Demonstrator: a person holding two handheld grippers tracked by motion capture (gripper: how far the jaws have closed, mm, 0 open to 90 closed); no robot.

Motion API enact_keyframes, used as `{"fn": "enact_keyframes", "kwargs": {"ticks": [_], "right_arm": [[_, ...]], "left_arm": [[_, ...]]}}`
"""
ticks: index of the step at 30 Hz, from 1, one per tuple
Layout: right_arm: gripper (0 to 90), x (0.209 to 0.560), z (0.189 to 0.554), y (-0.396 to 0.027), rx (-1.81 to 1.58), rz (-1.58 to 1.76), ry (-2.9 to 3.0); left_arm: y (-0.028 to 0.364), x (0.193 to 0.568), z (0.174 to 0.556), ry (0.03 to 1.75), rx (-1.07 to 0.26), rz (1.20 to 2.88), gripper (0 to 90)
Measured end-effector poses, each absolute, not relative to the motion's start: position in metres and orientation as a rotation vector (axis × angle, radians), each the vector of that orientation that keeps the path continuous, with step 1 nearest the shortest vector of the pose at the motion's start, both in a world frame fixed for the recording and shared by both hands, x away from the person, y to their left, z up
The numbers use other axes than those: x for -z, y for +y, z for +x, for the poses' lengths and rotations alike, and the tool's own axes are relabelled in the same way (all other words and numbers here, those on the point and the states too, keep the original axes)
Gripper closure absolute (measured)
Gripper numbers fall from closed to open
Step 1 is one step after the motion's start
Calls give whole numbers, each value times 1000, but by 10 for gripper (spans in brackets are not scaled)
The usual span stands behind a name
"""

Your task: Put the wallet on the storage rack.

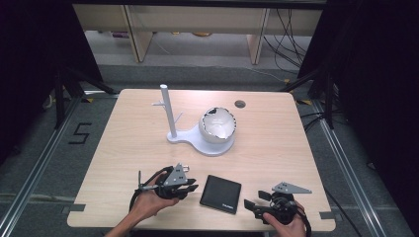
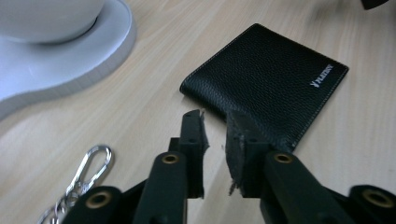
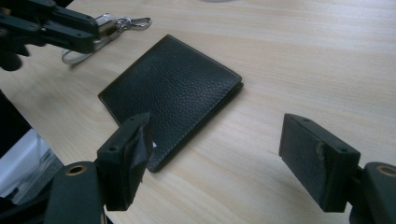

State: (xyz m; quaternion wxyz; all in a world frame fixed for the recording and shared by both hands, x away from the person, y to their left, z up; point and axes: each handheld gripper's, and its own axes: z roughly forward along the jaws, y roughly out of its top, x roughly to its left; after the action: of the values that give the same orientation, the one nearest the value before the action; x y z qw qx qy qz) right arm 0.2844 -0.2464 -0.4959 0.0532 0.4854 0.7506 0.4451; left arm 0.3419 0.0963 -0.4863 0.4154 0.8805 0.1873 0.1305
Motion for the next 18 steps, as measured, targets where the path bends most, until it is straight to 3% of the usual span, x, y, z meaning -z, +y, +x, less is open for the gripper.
{"fn": "enact_keyframes", "kwargs": {"ticks": [10, 18], "right_arm": [[276, 499, 287, -238, -1418, 1491, 2308], [276, 501, 288, -232, -1434, 1503, 2326]], "left_arm": [[77, 499, 347, 451, -240, 2268, 861], [70, 504, 351, 445, -241, 2307, 873]]}}
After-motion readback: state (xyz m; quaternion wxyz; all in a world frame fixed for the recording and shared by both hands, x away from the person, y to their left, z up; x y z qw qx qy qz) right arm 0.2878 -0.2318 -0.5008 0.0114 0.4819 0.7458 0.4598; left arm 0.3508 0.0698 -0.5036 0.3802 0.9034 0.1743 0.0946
